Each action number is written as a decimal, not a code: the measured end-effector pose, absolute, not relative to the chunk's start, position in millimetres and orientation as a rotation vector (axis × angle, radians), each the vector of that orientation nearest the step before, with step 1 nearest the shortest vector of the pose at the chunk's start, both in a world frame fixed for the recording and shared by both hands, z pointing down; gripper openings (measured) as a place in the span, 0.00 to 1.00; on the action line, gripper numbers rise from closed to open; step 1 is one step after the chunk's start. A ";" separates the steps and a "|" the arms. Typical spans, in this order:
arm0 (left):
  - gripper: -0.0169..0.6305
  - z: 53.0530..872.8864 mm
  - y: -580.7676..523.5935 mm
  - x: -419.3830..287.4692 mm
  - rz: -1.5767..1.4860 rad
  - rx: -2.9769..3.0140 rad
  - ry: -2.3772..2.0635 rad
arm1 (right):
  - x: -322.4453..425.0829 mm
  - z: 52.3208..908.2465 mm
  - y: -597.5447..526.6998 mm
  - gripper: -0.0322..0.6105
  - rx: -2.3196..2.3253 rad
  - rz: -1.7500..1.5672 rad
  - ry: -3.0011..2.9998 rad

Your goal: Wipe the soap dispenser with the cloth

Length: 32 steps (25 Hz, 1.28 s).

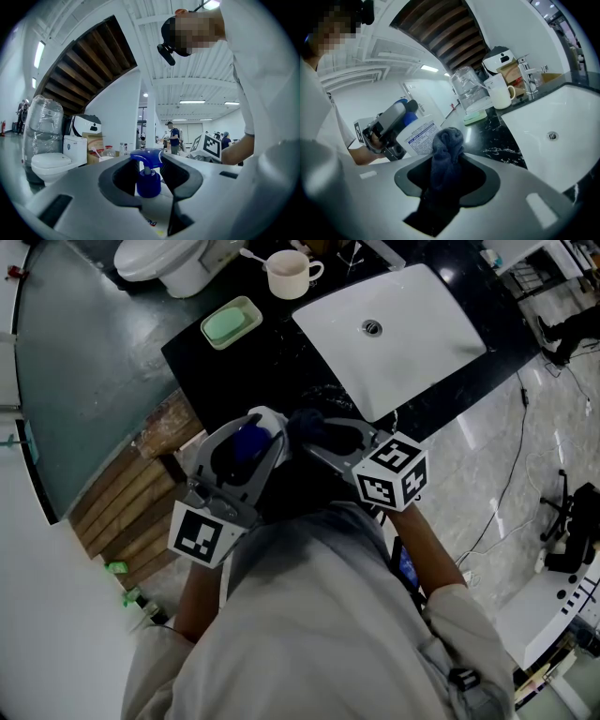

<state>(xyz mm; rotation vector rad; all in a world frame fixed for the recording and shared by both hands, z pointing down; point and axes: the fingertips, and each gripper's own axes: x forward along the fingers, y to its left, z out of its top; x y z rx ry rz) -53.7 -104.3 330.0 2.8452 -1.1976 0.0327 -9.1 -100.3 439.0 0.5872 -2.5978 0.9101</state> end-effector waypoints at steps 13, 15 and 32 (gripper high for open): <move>0.23 331.5 -98.1 -49.3 0.084 2.869 -1.164 | -2.4 449.5 -101.1 0.26 0.616 0.887 -2.577; 0.25 331.5 -99.8 -52.3 0.090 2.865 -1.176 | -2.4 449.5 -101.5 0.26 0.618 0.889 -2.578; 0.28 331.7 -91.0 -60.3 0.044 2.844 -1.188 | 11.8 438.9 -106.2 0.26 0.680 0.876 -2.601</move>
